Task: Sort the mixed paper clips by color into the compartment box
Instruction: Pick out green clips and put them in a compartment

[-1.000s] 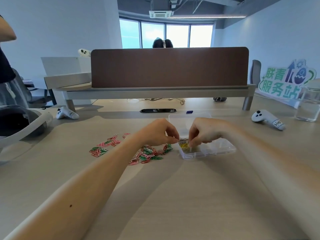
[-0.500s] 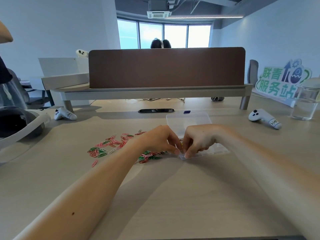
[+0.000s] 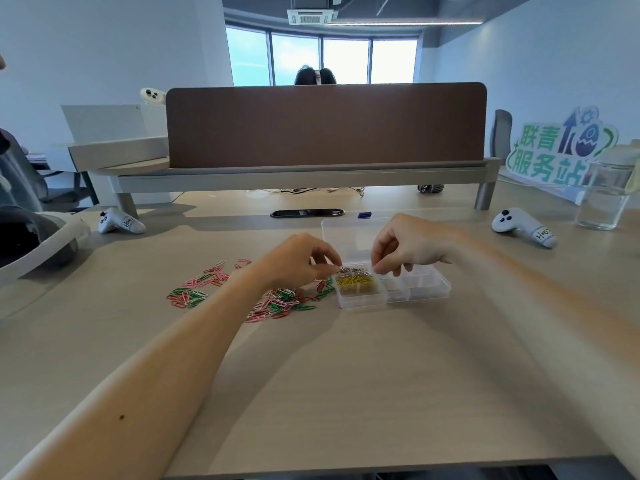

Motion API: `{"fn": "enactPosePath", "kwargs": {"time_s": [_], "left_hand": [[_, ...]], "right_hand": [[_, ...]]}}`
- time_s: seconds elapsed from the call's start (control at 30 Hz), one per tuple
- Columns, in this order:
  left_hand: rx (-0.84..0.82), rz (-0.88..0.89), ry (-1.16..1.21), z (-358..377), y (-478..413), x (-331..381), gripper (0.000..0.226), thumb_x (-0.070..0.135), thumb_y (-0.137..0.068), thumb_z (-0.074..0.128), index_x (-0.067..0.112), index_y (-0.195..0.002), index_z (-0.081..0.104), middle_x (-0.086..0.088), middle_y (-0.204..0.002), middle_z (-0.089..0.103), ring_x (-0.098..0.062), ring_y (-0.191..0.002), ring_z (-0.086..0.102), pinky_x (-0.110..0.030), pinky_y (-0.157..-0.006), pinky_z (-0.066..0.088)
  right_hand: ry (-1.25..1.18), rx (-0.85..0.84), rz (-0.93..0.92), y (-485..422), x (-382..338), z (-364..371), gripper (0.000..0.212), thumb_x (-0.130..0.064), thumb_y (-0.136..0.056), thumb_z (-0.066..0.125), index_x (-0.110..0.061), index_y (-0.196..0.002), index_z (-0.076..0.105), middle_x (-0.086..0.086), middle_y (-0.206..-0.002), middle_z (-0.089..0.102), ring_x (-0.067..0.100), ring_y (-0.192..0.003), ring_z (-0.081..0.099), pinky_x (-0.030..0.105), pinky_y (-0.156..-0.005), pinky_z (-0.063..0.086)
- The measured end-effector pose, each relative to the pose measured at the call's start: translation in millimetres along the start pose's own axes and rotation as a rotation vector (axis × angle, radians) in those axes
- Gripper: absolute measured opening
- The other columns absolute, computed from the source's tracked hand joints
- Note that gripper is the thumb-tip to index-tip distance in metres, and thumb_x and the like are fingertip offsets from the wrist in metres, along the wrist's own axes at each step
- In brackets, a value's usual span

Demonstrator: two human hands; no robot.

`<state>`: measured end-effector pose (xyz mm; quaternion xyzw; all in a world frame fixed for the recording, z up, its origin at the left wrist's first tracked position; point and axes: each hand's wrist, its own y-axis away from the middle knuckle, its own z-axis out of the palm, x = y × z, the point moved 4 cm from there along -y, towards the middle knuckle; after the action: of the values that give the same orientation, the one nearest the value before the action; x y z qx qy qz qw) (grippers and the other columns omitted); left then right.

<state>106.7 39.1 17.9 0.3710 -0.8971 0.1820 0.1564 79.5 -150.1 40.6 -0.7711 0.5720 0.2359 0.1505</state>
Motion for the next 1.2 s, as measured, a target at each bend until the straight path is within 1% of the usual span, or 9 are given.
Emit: {"fn": "enactPosePath", "kwargs": {"time_s": [0.1, 0.23, 0.33, 0.5, 0.6, 0.77, 0.97, 1.03, 1.2], "left_hand": [[-0.046, -0.082, -0.098, 7, -1, -4, 0.032, 0.018, -0.098, 0.048, 0.024, -0.128, 0.059, -0.001, -0.123, 0.06, -0.009, -0.093, 0.053, -0.027, -0.089, 0.042], [-0.171, -0.1, -0.146, 17, 1, -2, 0.04, 0.012, -0.101, 0.038, 0.027, -0.135, 0.052, -0.002, -0.113, 0.05, -0.013, -0.093, 0.046, -0.026, -0.09, 0.037], [-0.14, -0.111, -0.085, 16, 0, -5, 0.038, 0.01, -0.101, 0.038, 0.025, -0.129, 0.058, 0.004, -0.102, 0.049, -0.014, -0.086, 0.054, -0.025, -0.082, 0.04], [0.001, -0.061, -0.058, -4, 0, -11, 0.032, 0.014, -0.098, 0.048, 0.03, -0.122, 0.061, 0.006, -0.117, 0.057, -0.007, -0.094, 0.052, -0.025, -0.086, 0.04], [0.042, -0.062, -0.063, -26, 5, -24, 0.019, 0.018, -0.094, 0.057, 0.028, -0.104, 0.068, 0.006, -0.101, 0.067, -0.002, -0.082, 0.06, -0.025, -0.079, 0.048], [0.015, -0.139, -0.098, -46, 24, -45, 0.008, 0.019, -0.087, 0.068, 0.02, -0.092, 0.074, 0.008, -0.084, 0.069, -0.003, -0.075, 0.062, -0.013, -0.067, 0.044], [-0.098, -0.198, -0.175, -39, 42, -55, 0.008, 0.025, -0.081, 0.074, 0.024, -0.089, 0.076, 0.012, -0.081, 0.069, -0.005, -0.076, 0.062, -0.018, -0.07, 0.045], [-0.119, -0.222, -0.179, -40, 46, -59, 0.009, 0.029, -0.079, 0.076, 0.024, -0.087, 0.076, 0.011, -0.082, 0.07, -0.008, -0.077, 0.063, -0.021, -0.073, 0.048], [-0.235, -0.313, -0.186, -54, 63, -72, 0.008, 0.036, -0.075, 0.077, 0.029, -0.078, 0.073, 0.012, -0.082, 0.072, -0.009, -0.082, 0.064, -0.022, -0.075, 0.046]], "right_hand": [[-0.009, -0.098, -0.043, -1, -6, 14, 0.008, -0.006, -0.08, 0.076, -0.013, -0.082, 0.074, -0.002, -0.067, 0.071, 0.008, -0.058, 0.063, 0.02, -0.05, 0.045], [0.055, -0.186, -0.056, -4, -8, 26, 0.007, -0.012, -0.083, 0.074, -0.019, -0.084, 0.075, 0.0, -0.071, 0.072, 0.005, -0.056, 0.06, 0.022, -0.051, 0.045], [0.044, -0.174, -0.037, -4, -6, 25, 0.007, -0.017, -0.086, 0.072, -0.023, -0.083, 0.074, 0.0, -0.079, 0.073, 0.006, -0.059, 0.061, 0.022, -0.053, 0.045], [0.043, -0.136, -0.023, -3, -7, 22, 0.003, -0.02, -0.086, 0.071, -0.019, -0.086, 0.074, 0.0, -0.079, 0.074, 0.005, -0.058, 0.059, 0.022, -0.051, 0.043], [0.063, -0.086, -0.027, -6, -14, 21, 0.002, -0.021, -0.086, 0.072, -0.02, -0.086, 0.073, -0.003, -0.076, 0.072, 0.004, -0.057, 0.058, 0.023, -0.053, 0.044], [0.118, 0.0, -0.101, -20, -47, 35, 0.011, -0.025, -0.088, 0.07, -0.019, -0.096, 0.075, -0.01, -0.085, 0.071, 0.005, -0.073, 0.064, 0.018, -0.065, 0.049], [0.226, 0.063, -0.151, -48, -84, 73, 0.024, -0.028, -0.084, 0.074, -0.012, -0.102, 0.075, 0.001, -0.097, 0.072, 0.013, -0.082, 0.064, 0.029, -0.078, 0.054], [0.258, 0.086, -0.129, -58, -87, 81, 0.022, -0.027, -0.082, 0.076, -0.013, -0.099, 0.076, 0.003, -0.097, 0.073, 0.016, -0.084, 0.065, 0.033, -0.078, 0.055], [0.29, 0.073, -0.108, -68, -90, 91, 0.018, -0.024, -0.083, 0.075, -0.012, -0.097, 0.075, 0.002, -0.095, 0.072, 0.017, -0.084, 0.065, 0.028, -0.071, 0.051]]}}
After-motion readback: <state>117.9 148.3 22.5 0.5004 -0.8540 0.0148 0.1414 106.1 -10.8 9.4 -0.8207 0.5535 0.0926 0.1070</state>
